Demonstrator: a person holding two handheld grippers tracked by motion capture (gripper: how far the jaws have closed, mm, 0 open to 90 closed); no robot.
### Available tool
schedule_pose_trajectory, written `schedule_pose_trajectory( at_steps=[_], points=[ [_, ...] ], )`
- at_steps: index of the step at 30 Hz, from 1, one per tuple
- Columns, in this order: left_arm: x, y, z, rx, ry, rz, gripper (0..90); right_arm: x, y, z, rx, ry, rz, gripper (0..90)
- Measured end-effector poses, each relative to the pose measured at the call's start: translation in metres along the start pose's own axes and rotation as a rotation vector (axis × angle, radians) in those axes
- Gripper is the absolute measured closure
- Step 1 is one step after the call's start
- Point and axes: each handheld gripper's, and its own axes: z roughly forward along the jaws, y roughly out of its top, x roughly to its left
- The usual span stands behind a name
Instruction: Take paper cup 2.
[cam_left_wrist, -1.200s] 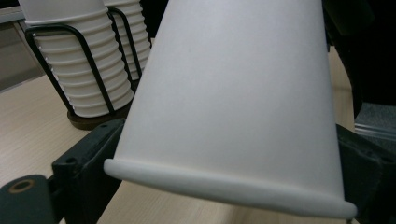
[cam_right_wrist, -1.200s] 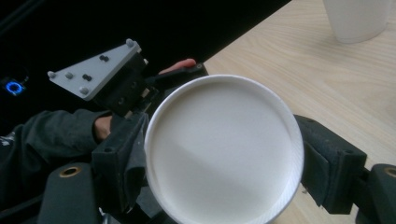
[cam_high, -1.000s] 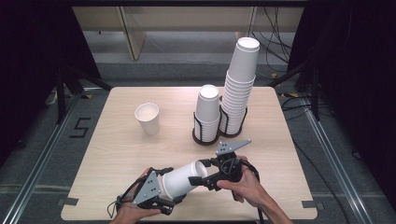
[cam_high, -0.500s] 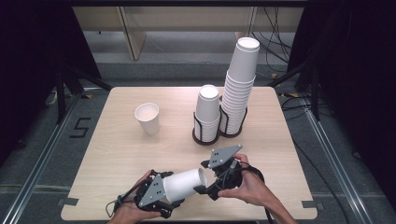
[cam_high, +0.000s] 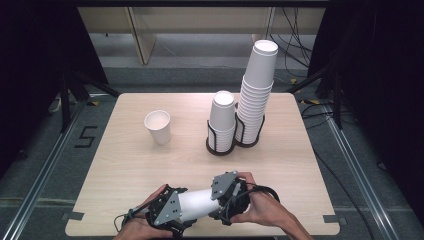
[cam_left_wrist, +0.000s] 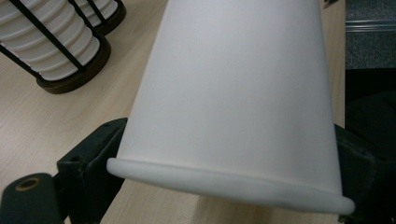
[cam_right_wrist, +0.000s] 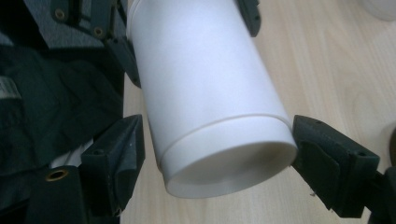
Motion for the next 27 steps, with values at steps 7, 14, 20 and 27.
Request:
schedule_pose_trajectory(
  at_steps=[7,14,20,27],
  points=[
    [-0.002,0.001,0.000,-0.008,-0.014,0.001,9.9,0.005,0.004,0.010,0.063,-0.007,-0.053,19.4],
    [-0.001,0.002,-0.002,-0.002,-0.028,0.026,9.9,0.008,0.004,0.014,0.084,0.001,-0.069,22.4],
    [0.001,-0.002,-0.002,-0.042,-0.064,0.002,8.0,0.008,0.002,0.013,0.104,-0.012,-0.093,24.4],
    [0.015,-0.011,-0.007,-0.285,-0.110,-0.173,2.4,-0.001,-0.005,0.008,0.009,0.055,-0.050,25.5]
  ],
)
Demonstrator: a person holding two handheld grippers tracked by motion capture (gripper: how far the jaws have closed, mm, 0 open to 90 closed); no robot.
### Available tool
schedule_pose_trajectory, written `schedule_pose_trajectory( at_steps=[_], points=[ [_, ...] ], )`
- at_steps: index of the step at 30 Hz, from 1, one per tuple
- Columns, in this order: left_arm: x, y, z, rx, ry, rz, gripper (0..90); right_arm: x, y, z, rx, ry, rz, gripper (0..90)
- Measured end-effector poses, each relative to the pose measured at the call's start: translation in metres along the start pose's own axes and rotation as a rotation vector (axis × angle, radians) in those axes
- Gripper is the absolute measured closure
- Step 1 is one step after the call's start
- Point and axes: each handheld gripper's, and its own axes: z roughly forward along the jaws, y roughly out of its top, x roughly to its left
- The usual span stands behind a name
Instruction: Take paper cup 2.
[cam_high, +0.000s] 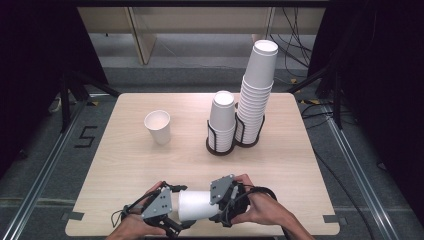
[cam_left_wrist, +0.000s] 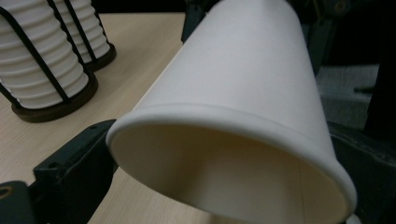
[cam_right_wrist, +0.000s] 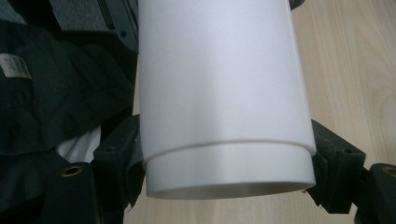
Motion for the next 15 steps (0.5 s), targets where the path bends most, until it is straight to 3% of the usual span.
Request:
schedule_pose_trajectory(
  at_steps=[1,5,6,8,9,11,15],
  points=[
    [0.001,-0.001,0.000,-0.039,-0.008,-0.028,2.2,0.000,-0.001,-0.002,-0.011,-0.001,0.032,25.5],
    [0.005,0.001,-0.003,-0.142,-0.023,-0.118,1.3,-0.005,-0.003,-0.006,-0.076,0.007,0.018,25.5],
    [0.005,0.001,-0.005,-0.143,-0.015,-0.136,0.9,-0.004,-0.004,-0.009,-0.089,0.013,0.039,25.6],
    [0.008,0.000,-0.004,-0.193,-0.026,-0.168,0.0,-0.006,-0.005,-0.012,-0.121,0.019,0.057,25.6],
    [0.008,0.000,-0.004,-0.211,-0.027,-0.206,0.0,-0.006,-0.005,-0.013,-0.135,0.020,0.067,25.6],
    [0.008,-0.001,-0.004,-0.220,-0.024,-0.243,0.0,-0.008,-0.006,-0.014,-0.167,0.025,0.079,25.6],
    [0.007,0.001,-0.002,-0.249,-0.022,-0.236,0.0,-0.010,-0.008,-0.015,-0.200,0.032,0.090,25.6]
  ],
)
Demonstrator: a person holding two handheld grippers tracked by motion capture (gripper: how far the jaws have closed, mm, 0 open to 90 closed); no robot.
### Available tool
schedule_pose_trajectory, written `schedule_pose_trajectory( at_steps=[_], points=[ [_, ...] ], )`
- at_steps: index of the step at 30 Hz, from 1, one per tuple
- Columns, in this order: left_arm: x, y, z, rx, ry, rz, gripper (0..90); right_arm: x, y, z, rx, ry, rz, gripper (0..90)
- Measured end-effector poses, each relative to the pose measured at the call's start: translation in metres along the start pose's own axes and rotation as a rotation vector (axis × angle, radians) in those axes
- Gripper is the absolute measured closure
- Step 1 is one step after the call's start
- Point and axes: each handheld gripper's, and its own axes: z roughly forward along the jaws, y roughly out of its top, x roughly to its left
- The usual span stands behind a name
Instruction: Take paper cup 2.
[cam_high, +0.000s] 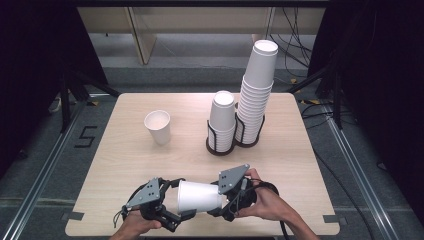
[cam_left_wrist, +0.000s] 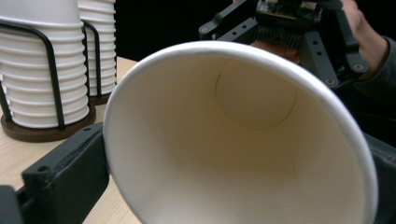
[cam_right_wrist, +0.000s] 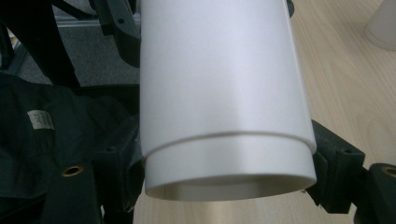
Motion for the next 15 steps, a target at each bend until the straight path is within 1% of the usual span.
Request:
schedule_pose_trajectory(
  at_steps=[1,3,4,6,7,9,10,11,12,14,15],
  points=[
    [-0.0006,0.0009,-0.0015,0.008,0.013,0.008,0.0,0.0000,-0.0003,-0.0003,-0.008,0.005,0.006,25.6],
    [-0.0007,0.0015,-0.0018,0.006,0.010,0.012,0.0,-0.0008,-0.0010,0.0001,-0.019,0.015,0.013,25.6],
    [0.0000,0.0013,-0.0011,-0.005,-0.004,0.015,0.0,-0.0012,-0.0014,0.0006,-0.024,0.017,0.014,25.6],
    [0.0009,0.0015,-0.0020,0.007,-0.012,0.022,1.0,-0.0017,-0.0023,0.0019,-0.021,0.020,0.009,25.5],
    [0.0013,0.0017,-0.0024,0.013,-0.014,0.026,1.6,-0.0013,-0.0029,0.0024,-0.018,0.023,0.019,25.5],
    [-0.0007,0.0027,-0.0040,0.041,0.001,0.050,2.7,-0.0019,-0.0041,0.0039,-0.012,0.024,0.012,25.3],
    [-0.0010,0.0031,-0.0044,0.046,0.001,0.060,3.3,-0.0023,-0.0050,0.0049,-0.009,0.027,0.006,25.2],
    [-0.0011,0.0031,-0.0037,0.035,-0.010,0.066,3.9,-0.0027,-0.0059,0.0054,-0.006,0.027,0.008,25.2],
    [-0.0017,0.0040,-0.0049,0.040,-0.002,0.070,4.7,-0.0036,-0.0072,0.0057,-0.004,0.032,0.006,25.0],
    [-0.0023,0.0048,-0.0051,0.024,-0.014,0.070,6.1,-0.0046,-0.0091,0.0060,-0.017,0.040,0.014,24.9],
    [-0.0030,0.0057,-0.0064,0.038,-0.007,0.083,6.7,-0.0054,-0.0101,0.0062,-0.018,0.049,0.015,24.8]
  ],
)
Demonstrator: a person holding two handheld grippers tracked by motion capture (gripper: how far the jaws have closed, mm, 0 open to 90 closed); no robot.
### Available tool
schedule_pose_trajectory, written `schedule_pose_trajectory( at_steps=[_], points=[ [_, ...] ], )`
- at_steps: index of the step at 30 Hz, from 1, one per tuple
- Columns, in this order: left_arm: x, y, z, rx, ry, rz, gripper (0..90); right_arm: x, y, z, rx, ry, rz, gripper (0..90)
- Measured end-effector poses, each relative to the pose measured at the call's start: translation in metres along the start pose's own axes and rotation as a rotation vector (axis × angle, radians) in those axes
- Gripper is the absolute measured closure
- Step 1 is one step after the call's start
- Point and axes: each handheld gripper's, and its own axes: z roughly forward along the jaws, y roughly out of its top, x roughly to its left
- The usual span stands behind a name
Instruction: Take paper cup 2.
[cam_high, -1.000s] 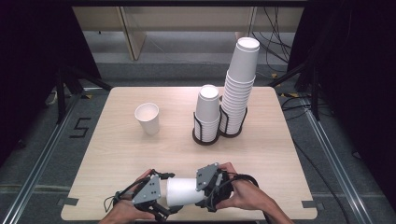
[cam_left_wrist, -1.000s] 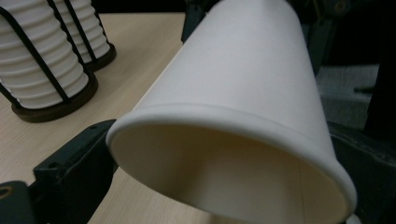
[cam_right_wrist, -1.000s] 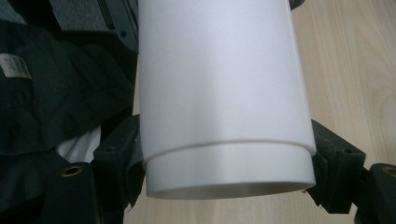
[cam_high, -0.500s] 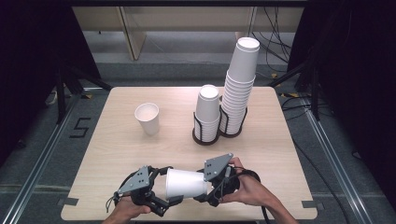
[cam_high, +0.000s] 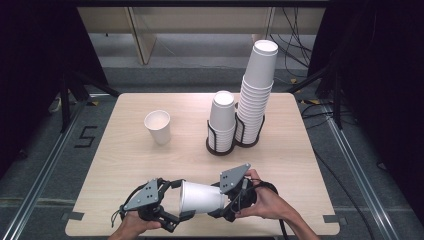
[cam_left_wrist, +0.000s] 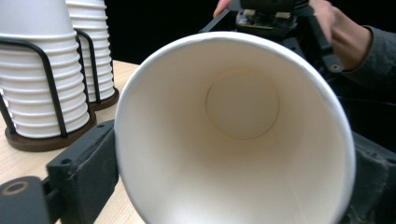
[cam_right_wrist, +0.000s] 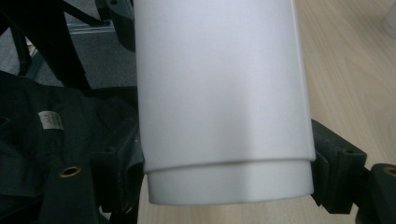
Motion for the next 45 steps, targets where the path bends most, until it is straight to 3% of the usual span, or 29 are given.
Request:
schedule_pose_trajectory(
  at_steps=[2,5,8,11,17,19,21,25,28,30,33,35,36,37,43,45],
  points=[
    [-0.001,0.000,0.001,-0.018,-0.009,0.007,7.8,-0.002,-0.002,0.001,0.000,0.009,0.000,24.6],
    [-0.001,0.001,-0.001,0.005,-0.005,0.030,8.9,-0.004,-0.006,0.002,-0.011,0.026,0.005,24.3],
    [-0.002,0.002,-0.001,0.002,-0.006,0.031,9.6,-0.004,-0.006,0.002,-0.006,0.015,-0.008,23.5],
    [-0.002,0.002,0.001,-0.015,-0.015,0.011,10.3,-0.004,-0.006,0.001,-0.010,0.010,0.016,21.7],
    [-0.004,0.003,0.003,0.046,0.021,0.006,10.4,0.003,0.001,0.003,0.032,-0.061,-0.016,17.1],
    [-0.003,0.002,0.004,0.039,0.023,-0.014,10.4,0.006,0.004,0.002,0.047,-0.094,-0.040,16.3],
    [-0.003,0.003,0.002,0.068,0.041,-0.021,10.3,0.009,0.006,0.003,0.061,-0.116,-0.057,16.1],
    [-0.006,0.005,0.004,0.096,0.054,-0.009,10.2,0.013,0.007,0.009,0.111,-0.149,-0.085,16.6],
    [-0.006,0.004,0.006,0.080,0.036,-0.022,9.3,0.016,0.008,0.014,0.144,-0.169,-0.115,21.1],
    [-0.007,0.004,0.005,0.057,0.054,-0.043,7.2,0.016,0.008,0.016,0.156,-0.167,-0.131,22.5],
    [-0.006,0.005,0.004,-0.029,0.065,-0.067,4.8,0.015,0.007,0.016,0.108,-0.149,-0.118,23.4],
    [-0.006,0.004,0.005,-0.083,0.051,-0.093,3.7,0.012,0.005,0.015,0.038,-0.125,-0.098,23.5],
    [-0.007,0.004,0.006,-0.091,0.050,-0.097,3.8,0.010,0.004,0.016,-0.004,-0.108,-0.086,23.6],
    [-0.008,0.004,0.005,-0.069,0.069,-0.086,3.8,0.010,0.004,0.016,-0.029,-0.099,-0.081,23.6],
    [-0.010,0.005,0.005,-0.099,0.067,-0.092,4.4,0.011,0.004,0.017,-0.078,-0.073,-0.065,23.6],
    [-0.010,0.006,0.005,-0.108,0.061,-0.100,4.6,0.010,0.004,0.017,-0.100,-0.053,-0.038,23.4]
  ],
)
